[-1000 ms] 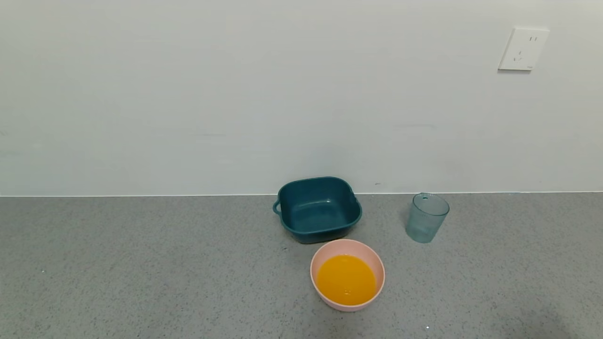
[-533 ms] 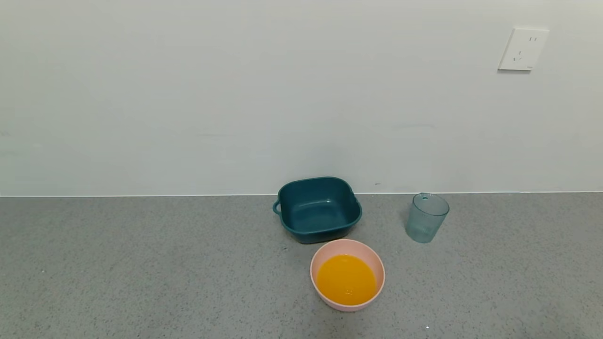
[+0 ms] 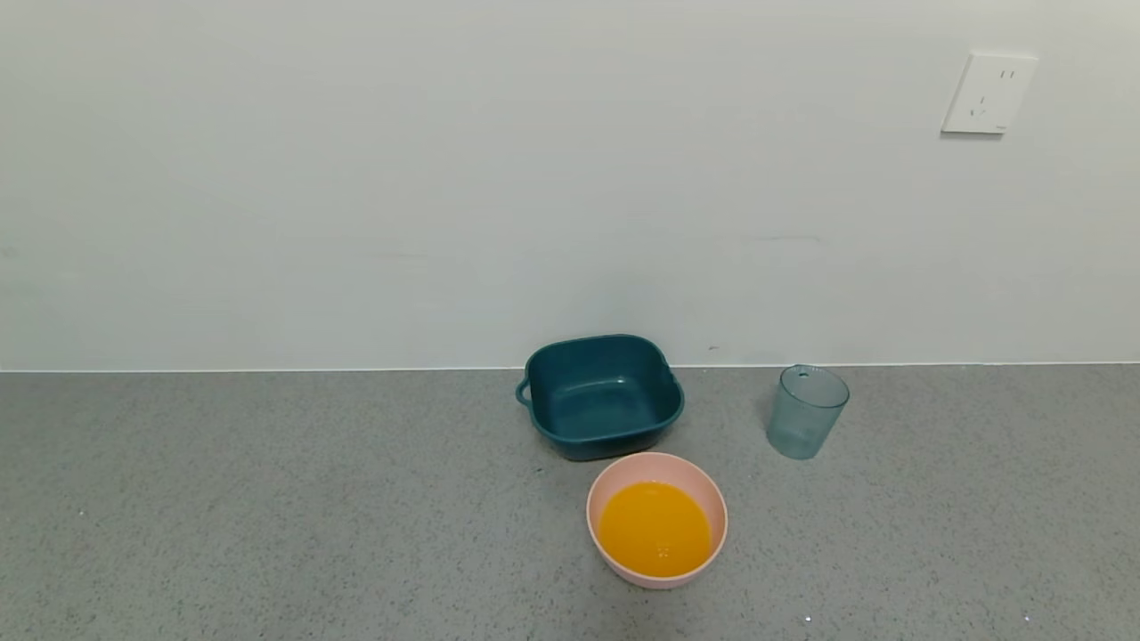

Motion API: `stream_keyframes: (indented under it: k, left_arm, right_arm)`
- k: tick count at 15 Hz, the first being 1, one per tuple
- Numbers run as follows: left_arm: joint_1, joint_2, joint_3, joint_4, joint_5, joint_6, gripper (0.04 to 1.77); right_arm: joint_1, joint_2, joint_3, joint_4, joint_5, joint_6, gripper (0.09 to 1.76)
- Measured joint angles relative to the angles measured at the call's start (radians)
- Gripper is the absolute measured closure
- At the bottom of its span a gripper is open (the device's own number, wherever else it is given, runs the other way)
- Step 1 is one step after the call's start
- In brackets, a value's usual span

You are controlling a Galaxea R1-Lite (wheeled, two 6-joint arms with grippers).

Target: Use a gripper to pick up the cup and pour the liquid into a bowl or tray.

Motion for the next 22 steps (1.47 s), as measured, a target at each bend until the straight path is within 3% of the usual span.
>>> stream_keyframes:
  k: [3,5,9,16,22]
  left_arm:
    - [0.0,0.0,0.0,0.0,0.0,0.0,0.09]
    - [0.0,0.0,0.0,0.0,0.0,0.0,0.09]
    - [0.0,0.0,0.0,0.0,0.0,0.0,0.09]
    - [0.0,0.0,0.0,0.0,0.0,0.0,0.09]
    - [0.0,0.0,0.0,0.0,0.0,0.0,0.09]
  right_arm:
    - [-0.045,-0.02,0.003,-0.008,0.017,0.016,0.15]
    - [-0.113,-0.038,0.004,-0.006,0.101,0.01,0.15]
    - [-0.122,-0.091,0.074,-0.021,0.106,0.013,0.15]
    - [-0.107,-0.2,0.428,-0.359,0.133,-0.009,0.15]
    - [-0.105,-0.283,0.653,-0.484,0.161,-0.093,0.15]
